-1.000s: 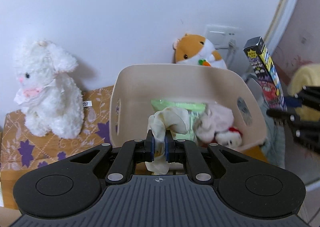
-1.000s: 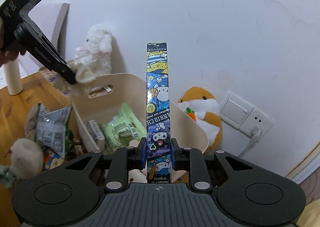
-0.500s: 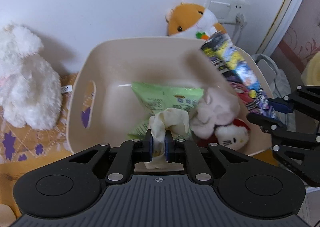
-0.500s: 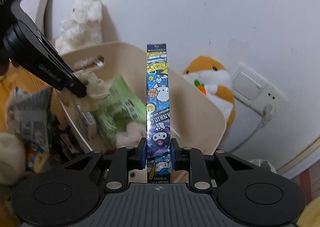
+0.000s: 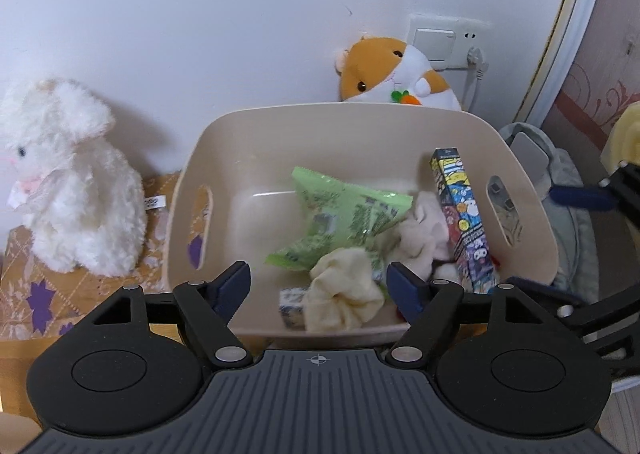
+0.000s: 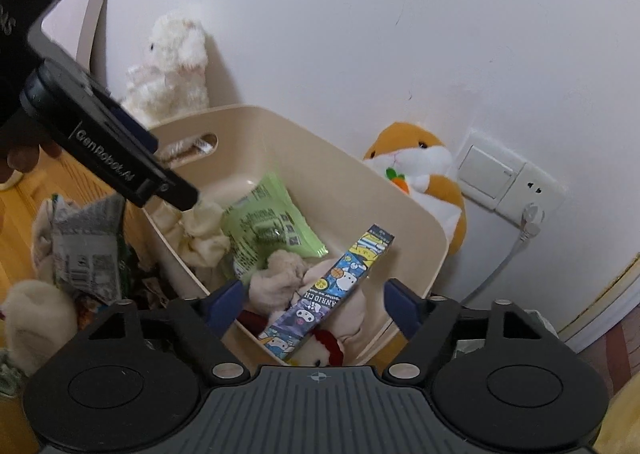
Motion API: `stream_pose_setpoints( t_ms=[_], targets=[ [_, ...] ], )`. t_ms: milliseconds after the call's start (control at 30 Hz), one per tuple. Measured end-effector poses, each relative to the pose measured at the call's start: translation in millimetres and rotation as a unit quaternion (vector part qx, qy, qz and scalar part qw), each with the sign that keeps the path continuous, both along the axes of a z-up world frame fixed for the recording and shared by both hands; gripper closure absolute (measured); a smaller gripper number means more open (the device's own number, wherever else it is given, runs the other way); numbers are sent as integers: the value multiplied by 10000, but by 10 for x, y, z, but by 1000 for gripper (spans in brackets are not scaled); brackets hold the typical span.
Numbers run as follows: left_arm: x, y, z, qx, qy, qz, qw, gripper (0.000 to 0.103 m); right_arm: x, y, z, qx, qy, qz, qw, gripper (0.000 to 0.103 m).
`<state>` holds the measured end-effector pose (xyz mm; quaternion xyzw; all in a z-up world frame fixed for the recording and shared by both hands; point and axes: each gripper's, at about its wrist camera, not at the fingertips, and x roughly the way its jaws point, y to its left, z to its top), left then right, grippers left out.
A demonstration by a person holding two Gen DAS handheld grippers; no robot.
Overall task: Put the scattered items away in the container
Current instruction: 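Drop the scrunchie and candy stick box into the basket, open both grippers, then grasp the silver-green snack bag with left gripper while right grasps the orange sock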
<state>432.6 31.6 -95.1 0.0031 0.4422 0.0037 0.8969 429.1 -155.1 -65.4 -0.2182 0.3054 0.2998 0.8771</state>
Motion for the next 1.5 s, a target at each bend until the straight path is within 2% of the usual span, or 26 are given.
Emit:
stream_pose_setpoints(
  t_ms=[100, 133, 333, 433, 600, 800, 1000, 1100, 1267, 1400, 1500],
  targets=[
    [-227, 158, 72, -67, -206, 115, 9997, 26, -107, -104, 100, 232, -129, -30, 9996, 2],
    [-310, 218, 92, -104, -251, 148, 9995, 25, -145, -149, 129, 311, -173, -32, 9994, 1],
    [-728, 625, 106, -190, -160, 477, 9986, 23, -264, -372, 173, 440, -121, -105, 9989, 0],
    [-909, 849, 27, -325, 78, 710, 9969, 23, -275, -487, 124, 426, -38, -283, 9987, 0],
    [-1078, 1053, -182, -282, 486, 898, 9944, 23, -284, -625, -72, 306, 228, -522, 9979, 0],
    [-1126, 1036, -275, -460, 531, 743, 9948, 23, -325, -624, -382, 65, 607, -517, 9968, 0],
    [-1009, 764, -237, -581, 363, 435, 9967, 23, -336, -523, -595, -80, 822, -433, 9956, 0],
    [-883, 603, -263, -401, 391, 213, 9982, 23, -332, -479, -663, -104, 915, -373, 9951, 0],
    [-691, 394, -335, 211, 557, -252, 9979, 23, -316, -397, -734, -107, 1037, -259, 9942, 0],
    [-605, 232, -390, 810, 605, -737, 9921, 20, -307, -326, -798, -136, 1142, -163, 9932, 0],
    [-586, 68, -426, 1318, 566, -1234, 9819, 20, -289, -288, -854, -114, 1240, -100, 9922, 3]
  ],
)
